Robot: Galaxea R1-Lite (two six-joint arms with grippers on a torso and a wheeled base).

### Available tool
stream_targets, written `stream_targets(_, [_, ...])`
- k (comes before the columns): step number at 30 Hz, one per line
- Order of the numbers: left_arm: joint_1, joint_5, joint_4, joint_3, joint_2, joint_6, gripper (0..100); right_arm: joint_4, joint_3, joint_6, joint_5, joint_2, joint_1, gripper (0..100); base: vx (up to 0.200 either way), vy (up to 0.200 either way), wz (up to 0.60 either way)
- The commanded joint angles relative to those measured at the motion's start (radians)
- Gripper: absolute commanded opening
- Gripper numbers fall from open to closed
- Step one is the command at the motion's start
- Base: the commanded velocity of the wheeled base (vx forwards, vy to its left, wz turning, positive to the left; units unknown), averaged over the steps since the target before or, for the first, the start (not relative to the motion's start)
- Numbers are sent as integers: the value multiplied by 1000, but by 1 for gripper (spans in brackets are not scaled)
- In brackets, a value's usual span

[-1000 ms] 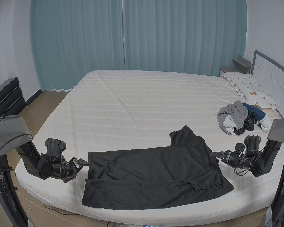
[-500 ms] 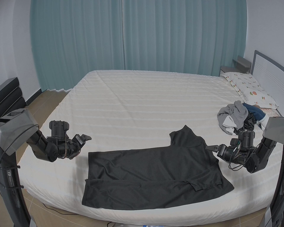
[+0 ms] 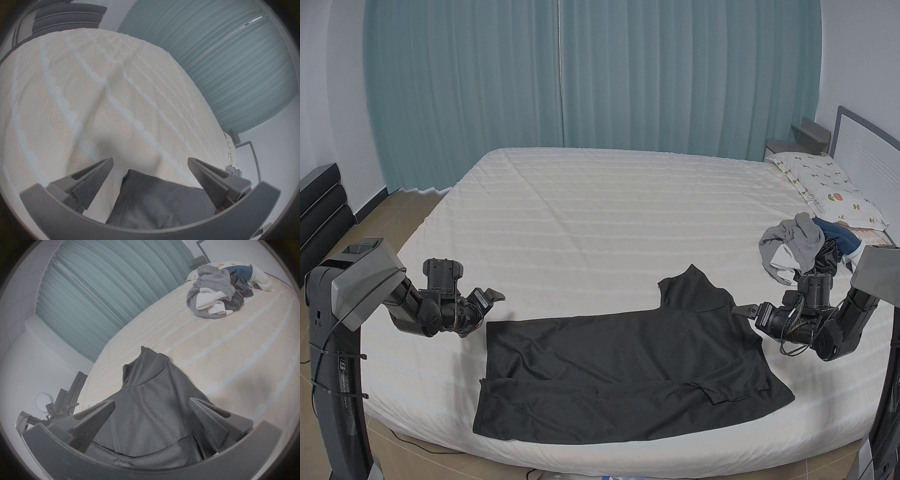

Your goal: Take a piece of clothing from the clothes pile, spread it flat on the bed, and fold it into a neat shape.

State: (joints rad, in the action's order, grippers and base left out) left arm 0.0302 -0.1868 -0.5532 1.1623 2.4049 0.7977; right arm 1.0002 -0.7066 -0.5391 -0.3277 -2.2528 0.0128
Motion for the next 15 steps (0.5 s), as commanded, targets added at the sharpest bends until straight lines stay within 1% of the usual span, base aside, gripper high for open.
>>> stream_targets(1, [10,0,-1,3,14,0,100,-37,-44,-1,-1,-7,1,100,0,0,0])
stream_targets(2, [22,0,4,0,14,0,100,-68,-73,-1,-1,-8,1,100,0,0,0])
stream_targets(6, [40,0,6,3,16,-6,100,-87,-116,1,-1,-25,3,100,0,0,0])
stream_targets(10, [43,0,6,5,28,-35,100,-91,-145,1,-1,-45,13,100,0,0,0])
stream_targets(11, [46,6,6,5,42,-60,100,-100,-168,1,1,-60,18,100,0,0,0])
stream_targets(12, [46,6,6,5,42,-60,0,-100,-168,1,1,-60,18,100,0,0,0])
stream_targets(15, [43,13,-1,0,42,-63,0,-141,-223,1,4,-73,23,100,0,0,0])
